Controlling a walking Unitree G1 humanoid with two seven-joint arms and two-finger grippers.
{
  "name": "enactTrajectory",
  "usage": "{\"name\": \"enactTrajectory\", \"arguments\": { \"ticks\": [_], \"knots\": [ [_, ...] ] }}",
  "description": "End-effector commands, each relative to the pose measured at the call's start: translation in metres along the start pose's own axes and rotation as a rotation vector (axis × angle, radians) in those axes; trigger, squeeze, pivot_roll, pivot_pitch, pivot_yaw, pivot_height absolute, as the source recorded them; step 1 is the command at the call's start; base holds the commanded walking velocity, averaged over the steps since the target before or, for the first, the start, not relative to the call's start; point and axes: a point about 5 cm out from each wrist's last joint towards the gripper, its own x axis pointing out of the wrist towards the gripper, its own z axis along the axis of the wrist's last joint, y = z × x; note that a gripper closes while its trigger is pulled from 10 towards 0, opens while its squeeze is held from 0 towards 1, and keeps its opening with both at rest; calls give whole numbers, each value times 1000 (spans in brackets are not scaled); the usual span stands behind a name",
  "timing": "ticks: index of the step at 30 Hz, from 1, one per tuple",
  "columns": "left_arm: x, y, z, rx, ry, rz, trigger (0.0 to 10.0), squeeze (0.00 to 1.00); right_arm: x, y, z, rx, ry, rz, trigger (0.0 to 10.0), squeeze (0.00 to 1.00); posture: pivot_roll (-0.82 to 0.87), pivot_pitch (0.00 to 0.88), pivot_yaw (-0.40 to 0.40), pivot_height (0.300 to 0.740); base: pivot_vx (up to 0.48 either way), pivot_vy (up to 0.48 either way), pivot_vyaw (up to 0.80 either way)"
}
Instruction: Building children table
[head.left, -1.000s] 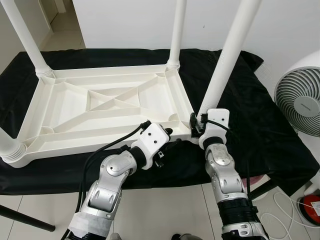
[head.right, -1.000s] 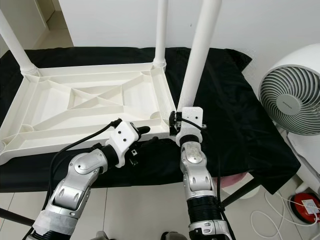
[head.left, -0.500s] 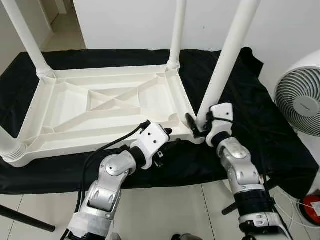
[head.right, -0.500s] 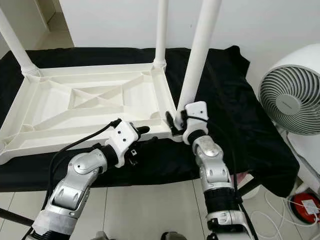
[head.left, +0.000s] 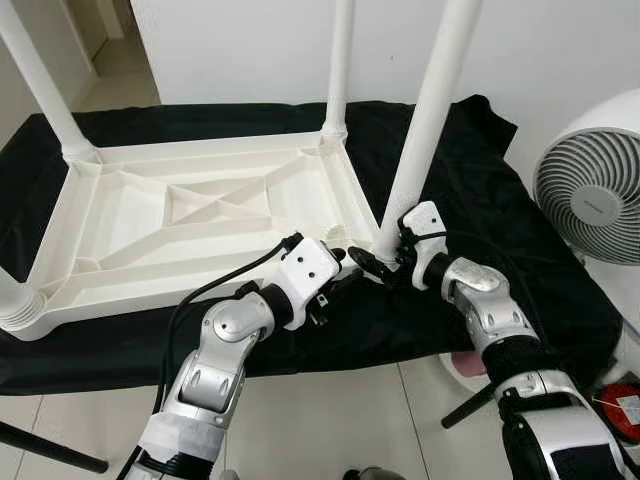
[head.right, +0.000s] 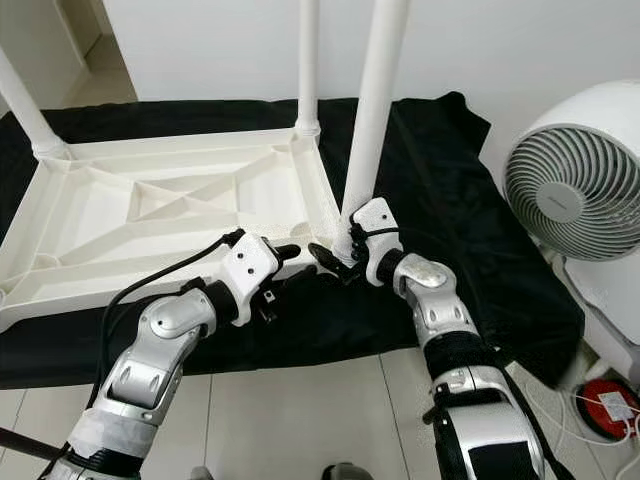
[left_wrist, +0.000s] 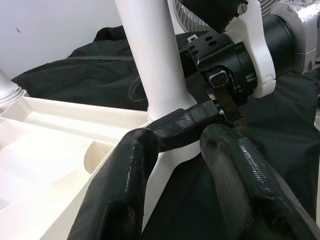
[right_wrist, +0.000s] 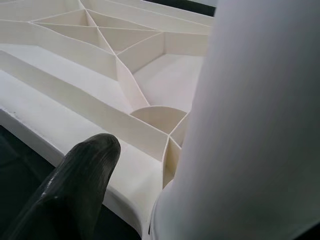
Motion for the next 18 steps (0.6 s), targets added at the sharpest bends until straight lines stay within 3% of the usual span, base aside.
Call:
{"name": "enactTrajectory", "arguments": {
  "ticks": [1,3,4,13,14,18],
  "knots": [
    [-1,6,0,1,-2,113,10000,0,6,6,2,-11,-7,54,4353,0,-116,18,9,740,0,0,0],
    [-1,6,0,1,-2,113,10000,0,6,6,2,-11,-7,54,4353,0,-116,18,9,740,0,0,0],
    [-1,6,0,1,-1,115,10000,0,6,5,1,3,-7,61,0,0,-116,18,9,740,0,0,0],
    [-3,5,-1,-3,0,114,10000,0,-4,4,-12,37,-9,68,0,0,-97,22,4,740,0,0,0],
    [-3,5,-1,-3,0,113,10000,0,-5,3,-13,41,-7,51,10000,0,-98,23,7,740,0,0,0],
    [-3,5,-1,-4,2,110,10000,0,-6,0,-16,44,8,-13,10000,0,-101,26,7,740,0,0,0]
  ]
}}
